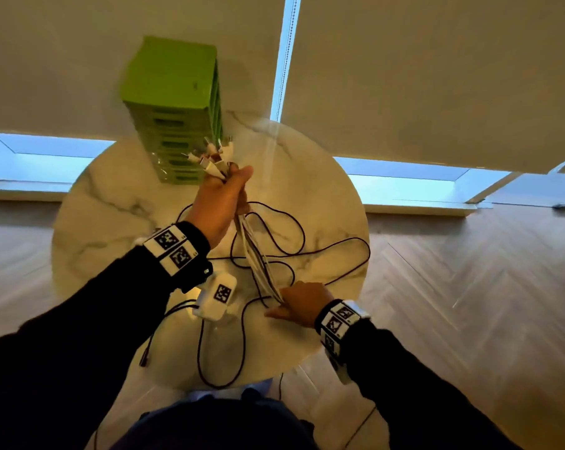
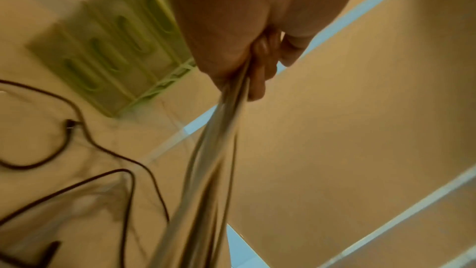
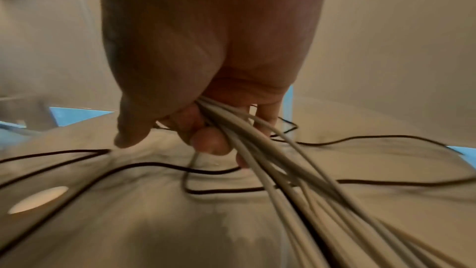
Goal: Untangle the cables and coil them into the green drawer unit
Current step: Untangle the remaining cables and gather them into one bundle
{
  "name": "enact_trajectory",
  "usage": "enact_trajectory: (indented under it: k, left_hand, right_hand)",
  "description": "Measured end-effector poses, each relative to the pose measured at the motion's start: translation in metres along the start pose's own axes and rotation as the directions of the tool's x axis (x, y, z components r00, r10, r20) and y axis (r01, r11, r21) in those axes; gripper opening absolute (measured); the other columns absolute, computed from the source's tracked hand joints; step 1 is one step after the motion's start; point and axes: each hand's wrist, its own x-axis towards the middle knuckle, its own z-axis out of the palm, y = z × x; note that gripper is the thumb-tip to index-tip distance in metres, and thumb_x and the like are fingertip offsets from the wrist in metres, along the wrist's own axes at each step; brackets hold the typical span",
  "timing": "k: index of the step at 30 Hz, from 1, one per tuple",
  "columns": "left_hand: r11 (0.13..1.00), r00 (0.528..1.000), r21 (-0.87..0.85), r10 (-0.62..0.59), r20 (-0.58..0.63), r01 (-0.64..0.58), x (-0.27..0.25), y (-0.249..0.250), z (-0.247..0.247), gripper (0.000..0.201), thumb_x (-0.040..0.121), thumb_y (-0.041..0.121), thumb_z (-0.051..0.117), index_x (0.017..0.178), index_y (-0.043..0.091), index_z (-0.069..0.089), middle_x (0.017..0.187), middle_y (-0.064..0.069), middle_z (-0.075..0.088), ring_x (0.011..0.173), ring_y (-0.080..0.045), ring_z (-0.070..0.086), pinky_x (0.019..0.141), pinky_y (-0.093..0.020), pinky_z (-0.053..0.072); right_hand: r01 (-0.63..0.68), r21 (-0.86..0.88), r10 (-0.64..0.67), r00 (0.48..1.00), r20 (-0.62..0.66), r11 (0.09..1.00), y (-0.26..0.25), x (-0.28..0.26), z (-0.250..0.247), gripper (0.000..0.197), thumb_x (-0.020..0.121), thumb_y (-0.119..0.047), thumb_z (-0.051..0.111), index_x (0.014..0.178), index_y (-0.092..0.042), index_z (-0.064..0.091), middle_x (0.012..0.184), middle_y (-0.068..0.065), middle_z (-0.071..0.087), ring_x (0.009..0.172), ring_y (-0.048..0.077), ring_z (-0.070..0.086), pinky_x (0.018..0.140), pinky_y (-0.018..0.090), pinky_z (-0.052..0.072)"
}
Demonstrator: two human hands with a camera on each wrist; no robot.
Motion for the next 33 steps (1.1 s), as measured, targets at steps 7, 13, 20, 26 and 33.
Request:
enact_trajectory:
  k: [7, 13, 20, 26, 33]
  left_hand:
    - [0.997, 0.97, -0.059, -0.057, -0.237, 0.044, -0.005, -0.001, -0.077, 0.034, 0.096, 0.017, 0.065, 0.069, 0.026, 0.045, 0.051, 0.009, 0.024, 0.041, -0.009, 0.022, 0.044, -0.022, 0.021]
    - [0.993, 0.966, -0.062, -0.109, -0.236, 0.097, -0.018, -0.013, -0.101, 0.036, 0.096, 0.019, 0.066, 0.07, 0.028, 0.041, 0.055, 0.007, 0.021, 0.045, -0.011, 0.019, 0.045, -0.024, 0.019]
    - [0.988, 0.975, -0.106, -0.127, -0.183, 0.109, -0.034, -0.037, -0.093, 0.044, 0.094, 0.019, 0.068, 0.059, 0.028, 0.044, 0.057, 0.002, 0.018, 0.048, -0.016, 0.015, 0.048, -0.028, 0.017]
    - [0.989, 0.972, -0.101, -0.13, -0.196, 0.112, -0.037, -0.034, -0.11, 0.042, 0.096, 0.018, 0.066, 0.066, 0.028, 0.037, 0.057, 0.0, 0.018, 0.048, -0.015, 0.014, 0.051, -0.032, 0.013]
    - [0.99, 0.961, -0.08, -0.132, -0.242, 0.116, -0.041, -0.027, -0.133, 0.032, 0.096, 0.021, 0.065, 0.072, 0.025, 0.044, 0.059, 0.001, 0.02, 0.046, -0.014, 0.018, 0.046, -0.025, 0.02]
  right_hand:
    - [0.065, 0.525, -0.145, 0.983, 0.113, 0.849, -0.035, 0.027, 0.006, 0.103, 0.066, -0.101, 0.017, 0.114, -0.021, 0.06, 0.109, 0.009, 0.064, 0.098, 0.03, 0.062, 0.092, 0.044, 0.05]
    - [-0.022, 0.572, 0.044, 0.999, -0.025, 0.82, -0.012, 0.06, -0.003, 0.039, 0.105, -0.048, 0.037, 0.083, -0.019, 0.051, 0.085, 0.001, 0.056, 0.087, 0.027, 0.056, 0.078, 0.037, 0.042]
    - [-0.138, 0.416, 0.12, 0.99, 0.068, 0.899, -0.022, 0.091, 0.017, 0.027, 0.086, -0.036, 0.072, 0.087, -0.02, 0.05, 0.098, 0.004, 0.057, 0.09, 0.023, 0.052, 0.076, 0.033, 0.041]
    - [0.009, 0.5, 0.101, 0.976, -0.193, 0.866, -0.004, 0.113, -0.004, 0.006, 0.095, -0.017, 0.056, 0.094, -0.012, 0.054, 0.101, 0.014, 0.064, 0.093, 0.033, 0.058, 0.072, 0.031, 0.036]
    - [0.327, 0.322, -0.325, 0.944, -0.063, 0.888, -0.028, 0.11, -0.025, 0.033, 0.089, -0.035, 0.069, 0.117, -0.019, 0.06, 0.115, 0.002, 0.058, 0.099, 0.017, 0.053, 0.085, 0.03, 0.042]
